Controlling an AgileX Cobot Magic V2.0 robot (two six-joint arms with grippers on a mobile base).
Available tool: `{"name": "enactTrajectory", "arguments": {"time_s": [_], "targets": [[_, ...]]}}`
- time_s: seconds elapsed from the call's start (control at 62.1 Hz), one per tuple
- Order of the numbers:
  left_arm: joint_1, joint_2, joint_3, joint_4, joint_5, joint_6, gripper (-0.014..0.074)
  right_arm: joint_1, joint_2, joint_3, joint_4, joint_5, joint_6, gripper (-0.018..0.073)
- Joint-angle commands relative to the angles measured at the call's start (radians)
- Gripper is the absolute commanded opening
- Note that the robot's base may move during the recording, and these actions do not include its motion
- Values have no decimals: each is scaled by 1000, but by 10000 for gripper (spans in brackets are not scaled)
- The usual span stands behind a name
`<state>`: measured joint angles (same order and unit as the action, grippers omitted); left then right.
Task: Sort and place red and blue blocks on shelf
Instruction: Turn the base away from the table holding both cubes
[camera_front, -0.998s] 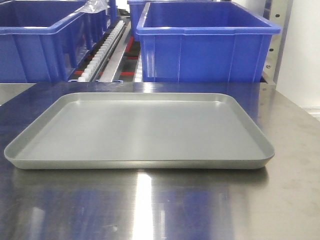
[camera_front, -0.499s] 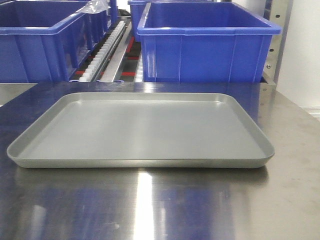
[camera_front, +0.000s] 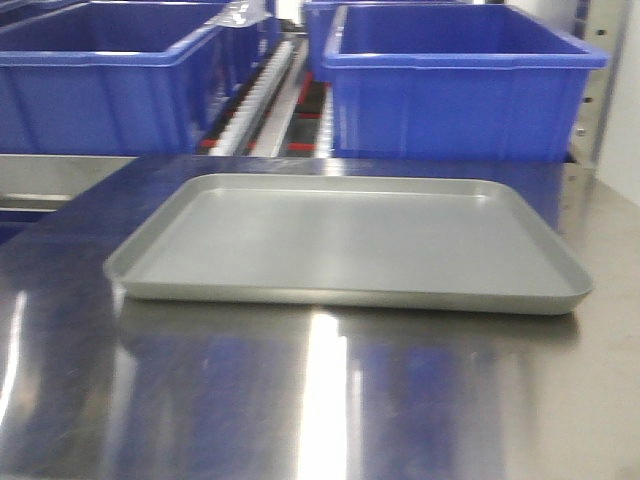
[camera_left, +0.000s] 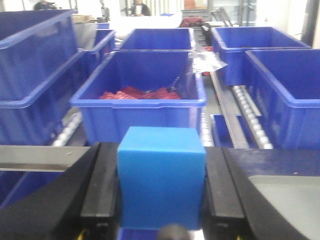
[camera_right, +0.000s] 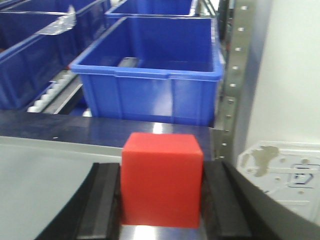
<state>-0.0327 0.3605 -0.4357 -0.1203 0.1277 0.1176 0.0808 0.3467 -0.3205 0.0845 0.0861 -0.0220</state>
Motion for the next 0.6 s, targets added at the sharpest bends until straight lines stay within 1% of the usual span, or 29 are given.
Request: {"name": "enactTrajectory", "arguments": {"time_s": [0.0, 0.58], "targets": [[-2, 13, -37, -7, -97, -4, 126, -6, 4, -30, -1, -86, -4, 48], [-2, 13, -37, -7, -95, -4, 126, -6, 4, -30, -1, -86, -4, 48]]}}
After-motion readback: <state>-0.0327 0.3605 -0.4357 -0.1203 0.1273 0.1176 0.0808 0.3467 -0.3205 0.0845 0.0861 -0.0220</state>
